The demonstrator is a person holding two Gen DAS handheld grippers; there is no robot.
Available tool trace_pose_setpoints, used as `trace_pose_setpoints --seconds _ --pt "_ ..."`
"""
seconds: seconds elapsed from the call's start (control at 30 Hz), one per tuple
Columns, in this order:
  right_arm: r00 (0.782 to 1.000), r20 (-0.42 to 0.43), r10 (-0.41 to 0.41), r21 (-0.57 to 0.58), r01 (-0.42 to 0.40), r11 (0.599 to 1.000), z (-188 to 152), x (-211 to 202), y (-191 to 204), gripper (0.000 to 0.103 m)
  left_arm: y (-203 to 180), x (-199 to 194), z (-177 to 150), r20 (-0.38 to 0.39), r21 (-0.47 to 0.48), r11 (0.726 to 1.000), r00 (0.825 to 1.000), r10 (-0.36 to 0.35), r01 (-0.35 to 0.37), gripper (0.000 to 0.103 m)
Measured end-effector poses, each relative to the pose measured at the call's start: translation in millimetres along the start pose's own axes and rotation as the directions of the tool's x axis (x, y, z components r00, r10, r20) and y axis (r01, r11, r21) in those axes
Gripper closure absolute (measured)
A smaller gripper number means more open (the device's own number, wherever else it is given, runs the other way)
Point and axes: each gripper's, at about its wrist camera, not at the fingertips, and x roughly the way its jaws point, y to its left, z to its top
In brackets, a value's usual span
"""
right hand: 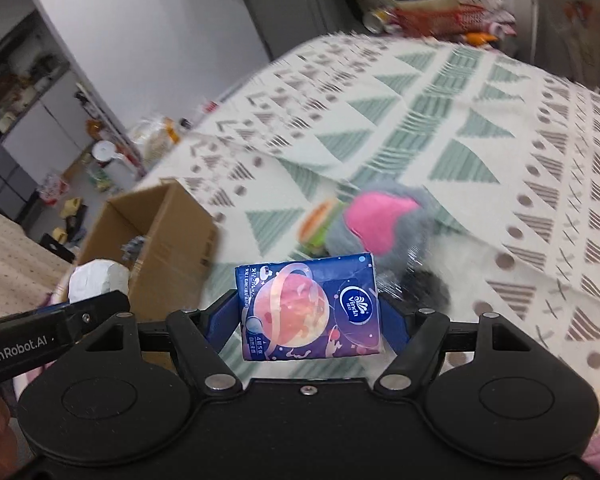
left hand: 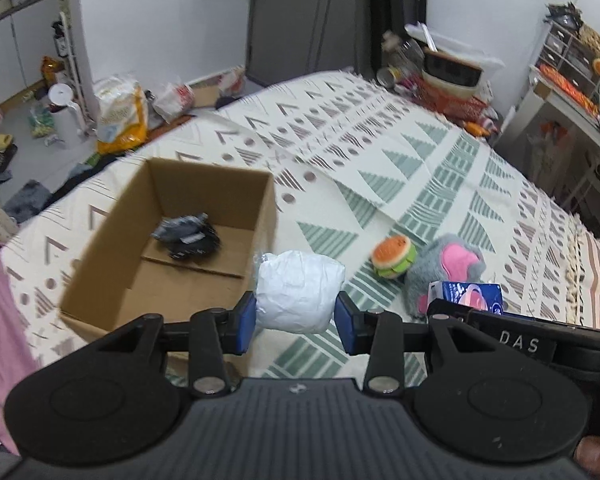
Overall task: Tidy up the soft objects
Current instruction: 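Carry the white bundle and tissue pack in both tools over the box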
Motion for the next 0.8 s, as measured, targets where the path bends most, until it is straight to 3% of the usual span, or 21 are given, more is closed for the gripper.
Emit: trace_pose_setpoints --seconds 0.47,0.8 --pt "0.989 0.087 0.123 -0.053 -0.118 0.992 15.0 -2.8 34.7 0.032 45.6 -22.0 8.5 0.045 -0.08 0.993 0.995 0.092 -0.088 0.062" --pt "0.974 0.103 0.204 -0.08 -0.196 0.977 25.5 7.7 61.8 0.032 81.2 -11.4 21.7 0.034 -0.14 0.983 0.991 0.128 -0.122 0.062"
